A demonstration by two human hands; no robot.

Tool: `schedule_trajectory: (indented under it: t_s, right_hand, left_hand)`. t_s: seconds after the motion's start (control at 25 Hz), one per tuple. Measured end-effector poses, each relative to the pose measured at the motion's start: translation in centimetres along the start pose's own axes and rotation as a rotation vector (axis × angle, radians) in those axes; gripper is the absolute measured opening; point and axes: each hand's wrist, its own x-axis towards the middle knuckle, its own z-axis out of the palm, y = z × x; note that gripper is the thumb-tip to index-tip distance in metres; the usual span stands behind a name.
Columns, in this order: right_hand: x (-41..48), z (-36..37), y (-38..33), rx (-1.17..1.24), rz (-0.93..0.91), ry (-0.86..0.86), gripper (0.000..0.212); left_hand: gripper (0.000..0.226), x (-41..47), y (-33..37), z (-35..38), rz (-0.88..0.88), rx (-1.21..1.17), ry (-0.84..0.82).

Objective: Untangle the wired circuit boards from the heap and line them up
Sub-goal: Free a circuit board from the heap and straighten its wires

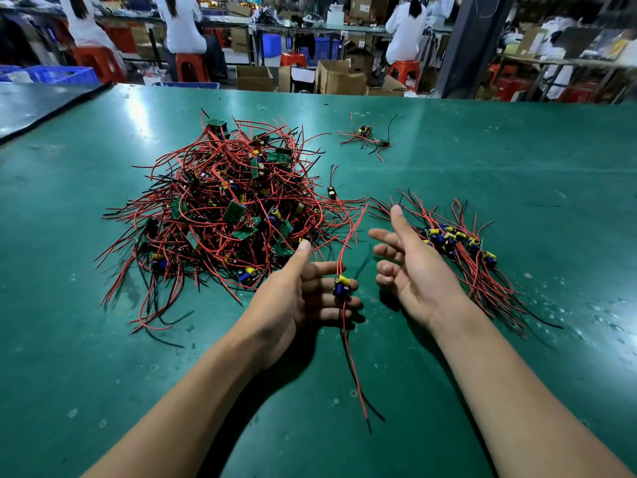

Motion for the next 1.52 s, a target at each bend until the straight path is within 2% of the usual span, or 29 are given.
schedule_trajectory:
  t_s: [0.16, 0.24, 0.36, 0.44, 0.52, 0.6, 0.72, 0.84, 0.96, 1.08, 1.2, 1.36, 1.52]
  right_hand:
    - [-0.5, -0.1, 0.2, -0.114, -0.046, -0.066, 0.058]
    - [-1.1, 0.1, 0.5, -0.278, -0.077, -0.178, 0.057]
    - [-2.0, 0.8, 1.2, -0.601, -0.217, -0.309, 0.037]
    - [-2.0, 1.1, 1.2, -0.712, -0.319, -0.242, 0.025]
    - [-1.7, 0.9, 1.1, -0.674, -0.385, -0.139, 0.018]
    - [-1.0, 0.1, 0.7, -0.674, -0.477, 0.036, 0.014]
    - [0.0, -1.8, 0.0, -0.812, -0.569, 0.342, 0.020]
    - [0.5, -3.0, -0.1, -1.047, -0.601, 0.458, 0.034]
    - [0.0, -1.6, 0.7, -1.080, -0.768, 0.302, 0.028]
    - [-0.2, -0.3, 2.0, -1.117, -0.744, 0.130, 0.021]
    - [0.2, -0.7, 2.4, -1.195, -0.662, 0.134, 0.027]
    - [0.4, -1.4, 2.1, -1.185, -0.623, 0.210, 0.031]
    - [0.1, -0.8, 2.4, -1.177, -0.658, 0.174, 0.028]
  left_hand:
    - [0.067, 0.1, 0.0, 0.0, -0.004, -0.030, 0.017]
    - [0.072, 0.1, 0.0, -0.1, 0.004, -0.032, 0.005]
    - [0.072, -0.1, 0.0, 0.0, 0.033, -0.039, -0.024]
    - [0.070, -0.2, 0.0, 0.0, 0.050, -0.048, -0.035]
    - [0.071, -0.1, -0.1, 0.1, 0.057, -0.024, -0.045]
    - [0.070, -0.1, -0.2, 0.0, 0.048, -0.009, -0.049]
    - [0.063, 0.0, -0.2, -0.2, 0.019, -0.021, -0.046]
    - [0.059, -0.1, -0.2, -0.3, 0.018, -0.020, -0.022]
    - [0.056, -0.1, -0.4, -0.1, 0.044, -0.051, 0.011]
    - [0.046, -0.1, -0.7, 0.1, 0.115, -0.082, 0.079]
    - [0.038, 0.0, -1.0, 0.0, 0.222, -0.061, 0.138]
    - [0.023, 0.0, -0.9, -0.1, 0.306, -0.061, 0.179]
    - [0.038, 0.3, -0.9, -0.2, 0.274, -0.076, 0.166]
